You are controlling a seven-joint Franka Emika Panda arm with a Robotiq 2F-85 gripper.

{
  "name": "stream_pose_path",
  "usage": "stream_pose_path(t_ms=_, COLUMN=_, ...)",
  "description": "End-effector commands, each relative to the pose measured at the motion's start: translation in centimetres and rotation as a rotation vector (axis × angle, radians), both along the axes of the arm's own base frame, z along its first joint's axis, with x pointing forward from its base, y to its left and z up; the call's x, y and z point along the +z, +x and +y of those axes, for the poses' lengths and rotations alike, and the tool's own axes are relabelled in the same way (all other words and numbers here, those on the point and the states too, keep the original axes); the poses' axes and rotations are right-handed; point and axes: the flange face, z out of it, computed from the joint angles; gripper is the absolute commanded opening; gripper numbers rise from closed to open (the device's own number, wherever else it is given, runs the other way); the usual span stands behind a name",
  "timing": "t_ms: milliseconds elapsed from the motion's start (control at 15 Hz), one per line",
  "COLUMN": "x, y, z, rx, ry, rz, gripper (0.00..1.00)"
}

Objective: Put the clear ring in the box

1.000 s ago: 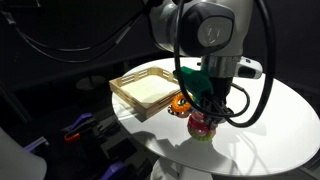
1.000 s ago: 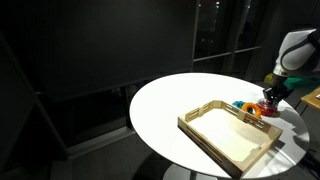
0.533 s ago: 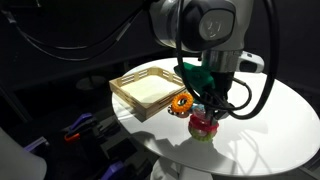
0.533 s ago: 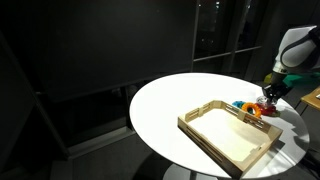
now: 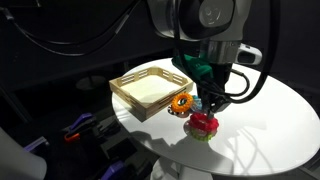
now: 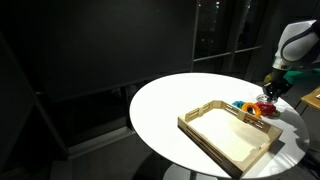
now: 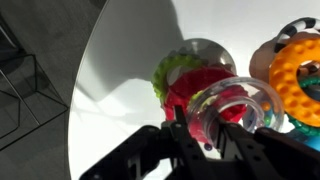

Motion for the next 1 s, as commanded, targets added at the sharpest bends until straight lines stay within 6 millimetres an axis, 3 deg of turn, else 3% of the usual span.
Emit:
stream_pose_path(t_ms=0, x=2.4, y=0.0, z=1.6, rx=0.013, ry=0.043, rz=-0.006, gripper=0.1)
stream_pose_path(t_ms=467, x=5.4, y=0.3, z=4.5, rx=0.041, ry=0.135, rz=-0.023, gripper=0.09)
stream_pose_path(t_ms=533, x=4.0, y=1.0, z=4.3, rx=0.029, ry=0.103, rz=-0.018, gripper=0.28)
stream_pose_path(t_ms=933, x=4.7, y=0.8, z=4.5, rx=0.033, ry=0.113, rz=-0.021, gripper=0.28)
